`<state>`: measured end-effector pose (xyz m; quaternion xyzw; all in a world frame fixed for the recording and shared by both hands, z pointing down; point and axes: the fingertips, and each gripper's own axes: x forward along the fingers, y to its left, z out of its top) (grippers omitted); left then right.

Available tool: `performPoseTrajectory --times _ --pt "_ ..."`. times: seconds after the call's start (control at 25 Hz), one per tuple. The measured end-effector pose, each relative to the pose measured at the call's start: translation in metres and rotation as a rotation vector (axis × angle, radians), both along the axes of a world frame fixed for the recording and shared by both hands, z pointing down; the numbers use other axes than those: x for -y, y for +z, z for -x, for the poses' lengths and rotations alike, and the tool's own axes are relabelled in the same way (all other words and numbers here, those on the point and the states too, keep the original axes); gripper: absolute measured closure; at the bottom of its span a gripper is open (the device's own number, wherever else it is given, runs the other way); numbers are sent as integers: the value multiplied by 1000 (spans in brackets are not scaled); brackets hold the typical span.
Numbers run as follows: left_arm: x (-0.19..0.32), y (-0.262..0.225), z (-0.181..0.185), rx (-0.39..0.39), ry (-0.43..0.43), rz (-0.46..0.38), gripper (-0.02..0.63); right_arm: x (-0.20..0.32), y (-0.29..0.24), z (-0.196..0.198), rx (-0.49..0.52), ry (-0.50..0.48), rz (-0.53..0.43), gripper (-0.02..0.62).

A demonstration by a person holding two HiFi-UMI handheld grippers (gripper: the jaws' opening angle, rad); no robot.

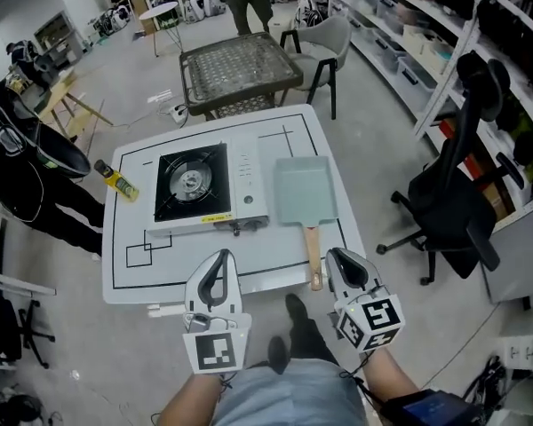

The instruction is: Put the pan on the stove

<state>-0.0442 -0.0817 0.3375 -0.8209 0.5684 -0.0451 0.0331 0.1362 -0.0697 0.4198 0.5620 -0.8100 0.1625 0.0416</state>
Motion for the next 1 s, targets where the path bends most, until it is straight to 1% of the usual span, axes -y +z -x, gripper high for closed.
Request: performPoseTrajectory --times 0.16,0.32,0.44,0.48,0.64,0.68,0.72,0.76,0.8,0.88,1.0 --pt "29 32 -10 24 -6 63 589 15 41 -12 166 -35 133 543" --pt "57 63 -19 41 -12 139 589 22 70 -18 253 -112 229 543" --pt "73 77 -27 45 -21 181 589 27 86 -25 364 -134 310 543" --pt "77 78 -30 49 -22 188 589 29 90 -27 383 -138 325 543" --pt "93 81 -36 72 -21 197 589 40 97 -31 408 -181 364 543" --pt "97 82 -37 78 -21 198 589 43 99 -30 429 -191 380 541" --pt "101 83 -38 83 -21 200 589 46 100 -29 462 -197 400 526" --pt "104 84 -38 88 -21 203 589 48 101 -27 500 -204 422 436" --pt "107 85 -39 90 -20 206 589 50 102 -26 536 -212 442 388" --pt "114 87 -41 92 -21 212 589 54 104 -23 586 -231 476 375" --pt "123 92 -43 90 -20 220 589 59 110 -19 616 -261 519 370"
